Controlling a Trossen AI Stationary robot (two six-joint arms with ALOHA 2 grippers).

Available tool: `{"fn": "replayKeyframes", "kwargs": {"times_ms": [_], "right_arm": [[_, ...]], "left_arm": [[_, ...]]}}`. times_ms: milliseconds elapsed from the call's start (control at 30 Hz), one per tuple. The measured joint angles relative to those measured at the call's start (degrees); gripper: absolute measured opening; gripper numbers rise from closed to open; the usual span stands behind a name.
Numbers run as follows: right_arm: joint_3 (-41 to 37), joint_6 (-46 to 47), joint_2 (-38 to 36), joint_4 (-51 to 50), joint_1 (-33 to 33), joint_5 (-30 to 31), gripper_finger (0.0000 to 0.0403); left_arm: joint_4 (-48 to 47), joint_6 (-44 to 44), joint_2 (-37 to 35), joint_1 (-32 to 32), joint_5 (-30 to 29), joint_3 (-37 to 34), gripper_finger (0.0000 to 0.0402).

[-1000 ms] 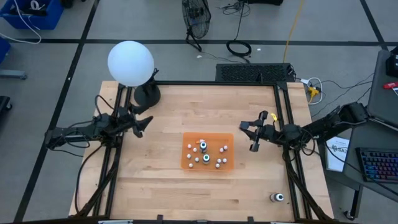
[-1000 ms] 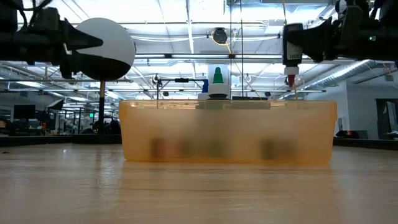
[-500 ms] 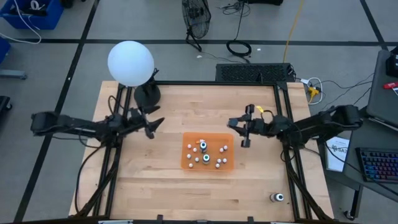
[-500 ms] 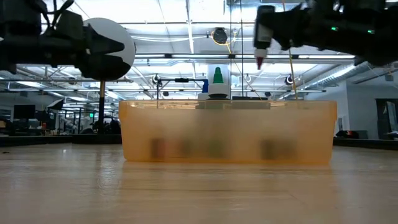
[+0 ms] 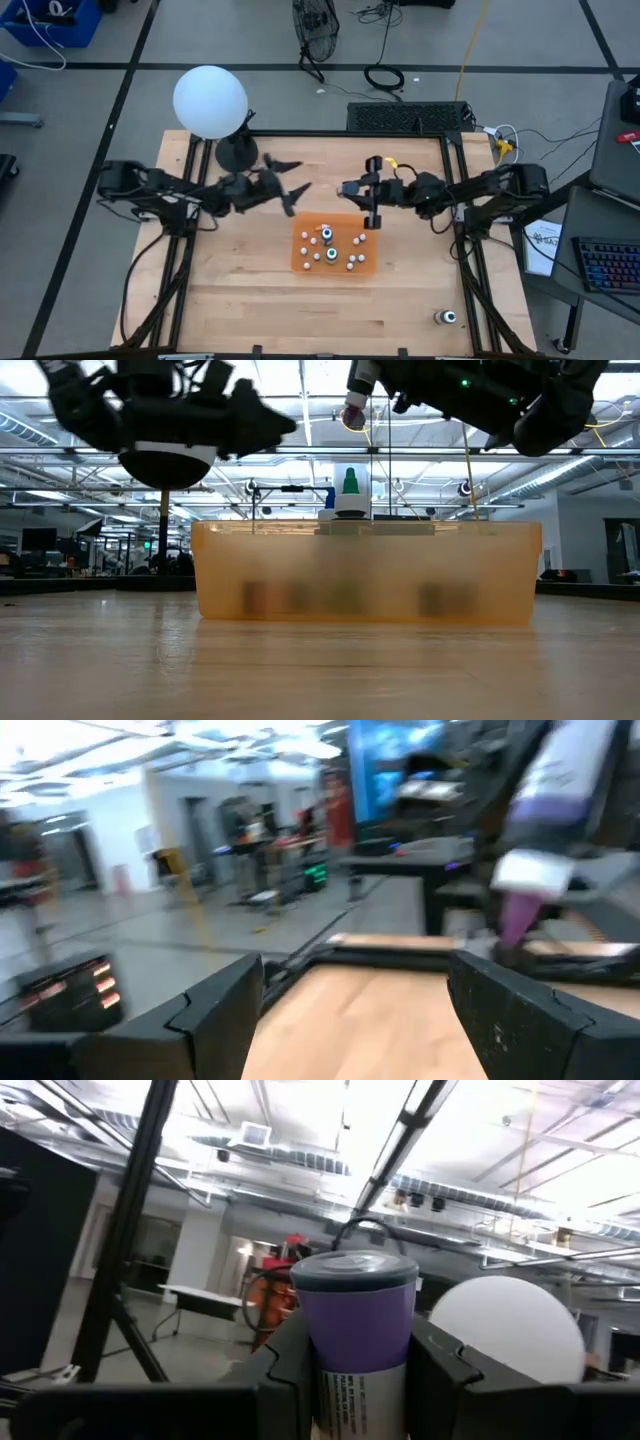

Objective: Pick & Place food coloring
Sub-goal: Put the large purple food coloring bottle into the container

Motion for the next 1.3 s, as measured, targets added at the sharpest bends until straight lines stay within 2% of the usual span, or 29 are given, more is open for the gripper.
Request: {"fn": "replayKeyframes", "kwargs": {"times_ms": [233,333,633,1000,1300], "right_arm": [[1.1,0.9,0.8,-0.9,0.1,-1.4,0.0092],[1.1,1.3,0.8,-1.6,0.1,-1.4,0.0092],[1.1,2.3,0.8,-1.8,0.1,-1.4,0.0092],[1.1,2.2,0.8,-3.5,0.1,-1.4,0.0092],[1.1,2.3,0.8,-3.6,0.1,-1.4,0.0092]], "left_arm": [[-1.3,-1.9,9.1,-0.3,15.7,10.4,0.031],[-2.4,-2.3,11.9,-1.3,19.5,13.4,0.031],[-5.0,-1.2,17.8,-2.8,20.0,20.5,0.031],[-6.5,3.3,16.3,-2.8,19.9,21.4,0.031],[-7.0,3.2,15.2,-2.6,19.9,21.3,0.0308]]}}
